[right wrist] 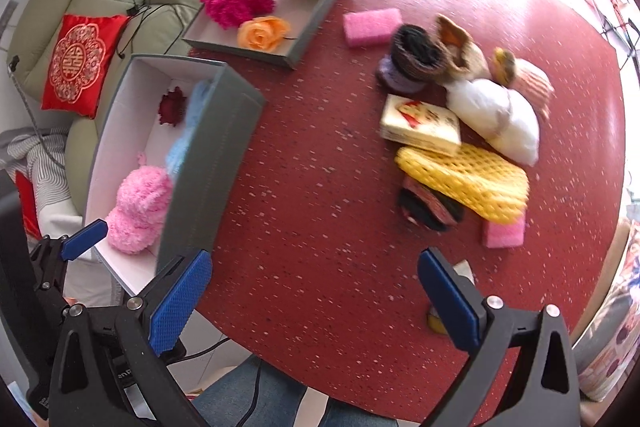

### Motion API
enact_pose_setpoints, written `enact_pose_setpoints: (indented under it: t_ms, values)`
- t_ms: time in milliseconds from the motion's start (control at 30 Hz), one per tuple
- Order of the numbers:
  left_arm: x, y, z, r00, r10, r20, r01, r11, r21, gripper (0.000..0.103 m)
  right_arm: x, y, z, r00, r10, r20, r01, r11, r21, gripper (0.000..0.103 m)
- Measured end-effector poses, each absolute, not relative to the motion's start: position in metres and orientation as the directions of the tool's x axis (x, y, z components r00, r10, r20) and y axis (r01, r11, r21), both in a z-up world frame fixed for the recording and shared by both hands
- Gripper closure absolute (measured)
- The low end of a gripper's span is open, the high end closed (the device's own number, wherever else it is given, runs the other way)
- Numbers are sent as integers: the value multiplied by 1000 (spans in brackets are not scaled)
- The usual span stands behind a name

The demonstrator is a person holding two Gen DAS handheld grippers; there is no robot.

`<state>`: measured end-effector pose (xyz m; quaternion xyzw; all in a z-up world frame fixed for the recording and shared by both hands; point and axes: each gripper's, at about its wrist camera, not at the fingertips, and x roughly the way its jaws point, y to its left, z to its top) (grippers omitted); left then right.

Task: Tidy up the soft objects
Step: 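Withdraw both tools from the box back over the table items, then grasp the pink-and-navy knitted cover with the left tool while the right tool grasps the olive puff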

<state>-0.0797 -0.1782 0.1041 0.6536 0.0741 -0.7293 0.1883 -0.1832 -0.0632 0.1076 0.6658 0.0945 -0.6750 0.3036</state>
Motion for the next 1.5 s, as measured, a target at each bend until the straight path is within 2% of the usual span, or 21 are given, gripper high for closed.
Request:
enact_pose_setpoints:
  t_ms: [367,567,1067,1233,1500]
  values:
    - [-100,-108,94,-54,-154,-987,270,-953,134,1,-196,61,76,47,-245,-968,374,-895,244,0]
    - [-115,-84,78,-22,-124,-992,242,-964,115,1,-190,122,44,102,-209,-973,255,-939,229,0]
    - [-206,-43,6,-4,-90,-996,262,-961,86,1,-171,178,2,181,-185,-966,152,-965,213,0]
    - [-223,-43,-11,-17,-96,-995,290,-953,87,1,-171,160,-6,170,-166,-971,209,-957,200,0]
    - [-233,-43,-28,-15,-40,-999,306,-952,33,0,-165,76,-12,55,-107,-993,481,-868,120,0]
